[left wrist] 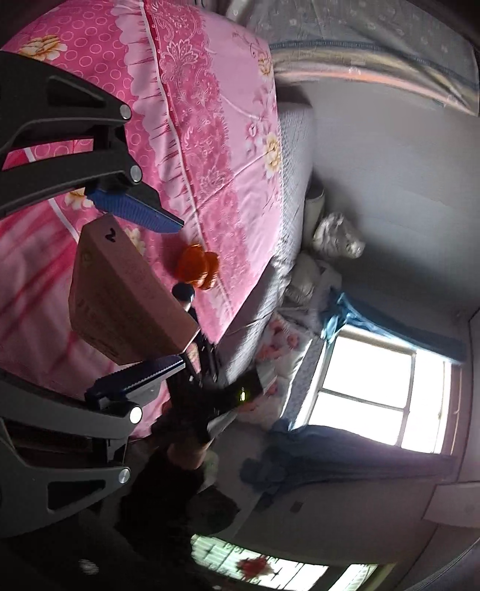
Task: Collect trash
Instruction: 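Grasp the pink tube with blue cap with the right tool and lift both items, then carry the pink box and tube over the yellow bin with both tools, then open both tools to drop the box and tube into the bin, then grasp an orange peel with the left tool while the right tool grasps another peel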
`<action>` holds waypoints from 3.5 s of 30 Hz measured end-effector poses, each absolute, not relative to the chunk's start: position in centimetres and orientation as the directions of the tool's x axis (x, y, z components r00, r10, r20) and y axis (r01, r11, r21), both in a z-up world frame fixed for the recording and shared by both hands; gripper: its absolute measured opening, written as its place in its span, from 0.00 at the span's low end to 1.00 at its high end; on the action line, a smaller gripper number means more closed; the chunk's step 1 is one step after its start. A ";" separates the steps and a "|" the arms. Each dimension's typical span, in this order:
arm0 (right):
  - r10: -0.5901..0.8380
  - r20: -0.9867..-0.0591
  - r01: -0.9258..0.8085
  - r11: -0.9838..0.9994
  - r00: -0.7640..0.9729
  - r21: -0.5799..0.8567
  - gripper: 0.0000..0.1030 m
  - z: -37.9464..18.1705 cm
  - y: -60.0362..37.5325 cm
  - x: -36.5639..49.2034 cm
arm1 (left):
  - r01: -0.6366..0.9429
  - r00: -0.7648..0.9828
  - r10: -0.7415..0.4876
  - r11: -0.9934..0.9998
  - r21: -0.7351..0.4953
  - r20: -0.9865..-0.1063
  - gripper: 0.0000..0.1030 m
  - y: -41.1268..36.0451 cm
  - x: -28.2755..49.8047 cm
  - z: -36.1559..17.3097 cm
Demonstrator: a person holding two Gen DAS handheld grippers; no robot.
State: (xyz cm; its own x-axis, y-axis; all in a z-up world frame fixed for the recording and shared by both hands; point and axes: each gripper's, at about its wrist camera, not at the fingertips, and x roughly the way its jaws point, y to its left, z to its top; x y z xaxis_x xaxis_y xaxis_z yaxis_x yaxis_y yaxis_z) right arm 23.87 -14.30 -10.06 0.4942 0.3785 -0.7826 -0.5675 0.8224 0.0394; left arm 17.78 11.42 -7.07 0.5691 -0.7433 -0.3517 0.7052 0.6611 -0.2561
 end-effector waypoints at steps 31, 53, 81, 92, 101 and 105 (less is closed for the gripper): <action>0.343 -0.333 -0.150 0.859 0.879 0.489 0.30 -2.0 -41.6 7.6 | 0.734 0.651 -0.699 0.679 0.010 -0.295 0.63 -15.4 11.0 2.4; -0.068 -0.465 0.291 0.856 0.883 0.428 0.30 -9.9 -52.7 -0.3 | 0.847 0.507 -0.773 0.528 0.056 -0.381 0.63 -32.4 9.4 -0.2; -0.121 -0.532 0.447 0.711 0.838 0.543 0.65 -12.5 -56.5 -2.7 | 0.753 0.404 -0.761 0.591 -0.288 -0.507 0.91 -34.6 18.4 -7.8; 0.017 -0.534 0.313 0.793 0.845 0.522 0.70 -11.4 -51.6 1.2 | 0.552 0.684 -0.554 0.818 -0.159 -0.474 0.92 -18.3 22.3 -6.9; 0.127 -0.531 0.187 0.847 0.838 0.497 0.70 -10.0 -46.3 6.2 | 0.283 0.708 -0.306 0.949 -0.142 -0.637 0.91 -6.4 26.1 -11.3; 0.155 -0.534 0.149 0.863 0.831 0.482 0.70 -9.4 -44.4 7.5 | 0.265 0.675 -0.298 0.952 -0.154 -0.675 0.91 -5.2 28.1 -12.6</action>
State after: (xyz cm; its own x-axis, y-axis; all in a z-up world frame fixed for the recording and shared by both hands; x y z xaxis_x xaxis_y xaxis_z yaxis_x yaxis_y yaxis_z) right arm 7.54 -44.43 -9.37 0.8312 0.1550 -0.5339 0.1489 0.8632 0.4824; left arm 28.07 -5.19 -12.58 0.6755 -0.2977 -0.6746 0.2655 0.9517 -0.1541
